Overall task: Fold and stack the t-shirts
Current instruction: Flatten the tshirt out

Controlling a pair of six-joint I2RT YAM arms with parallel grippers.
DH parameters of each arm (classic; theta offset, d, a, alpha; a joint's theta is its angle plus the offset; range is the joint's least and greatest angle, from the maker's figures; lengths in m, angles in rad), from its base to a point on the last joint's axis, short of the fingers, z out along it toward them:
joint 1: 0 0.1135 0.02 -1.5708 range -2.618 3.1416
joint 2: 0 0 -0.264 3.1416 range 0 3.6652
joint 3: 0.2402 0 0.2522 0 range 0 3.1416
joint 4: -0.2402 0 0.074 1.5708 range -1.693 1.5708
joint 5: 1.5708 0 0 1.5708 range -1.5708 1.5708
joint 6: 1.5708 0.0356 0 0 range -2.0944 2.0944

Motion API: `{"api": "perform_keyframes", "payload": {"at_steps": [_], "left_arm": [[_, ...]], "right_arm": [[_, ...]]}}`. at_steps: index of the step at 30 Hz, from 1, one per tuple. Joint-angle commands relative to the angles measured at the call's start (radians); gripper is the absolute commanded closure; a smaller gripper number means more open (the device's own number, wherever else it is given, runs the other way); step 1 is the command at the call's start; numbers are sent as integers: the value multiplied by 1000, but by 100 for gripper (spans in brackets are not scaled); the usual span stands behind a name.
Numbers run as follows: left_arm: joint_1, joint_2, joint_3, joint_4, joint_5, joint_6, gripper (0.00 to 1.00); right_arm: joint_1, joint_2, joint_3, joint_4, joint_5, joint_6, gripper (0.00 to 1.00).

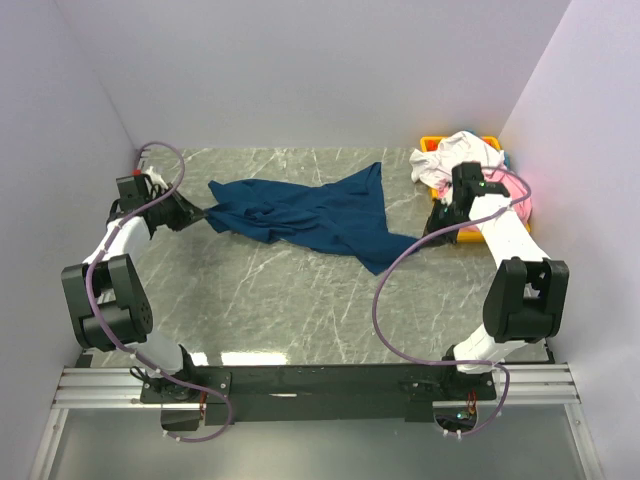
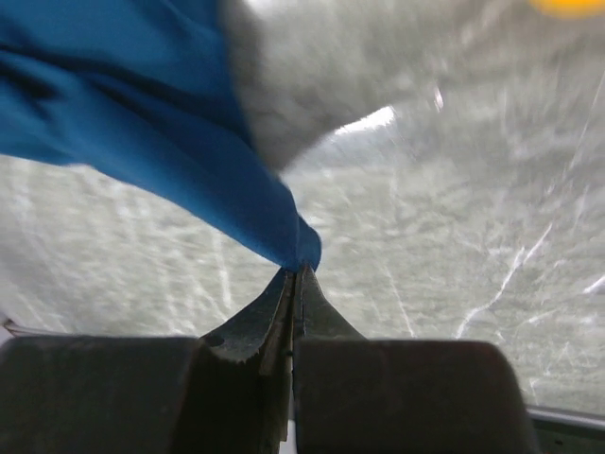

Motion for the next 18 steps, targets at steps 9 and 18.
{"api": "perform_keyframes", "payload": {"at_steps": [9, 18], "left_arm": [[118, -6, 15, 1054, 595, -762, 100], [181, 265, 17, 2076, 566, -1545, 100]], "right_arm": [[-70, -80, 500, -82, -5, 51, 100], [-140, -162, 549, -30, 21, 61, 100]]}}
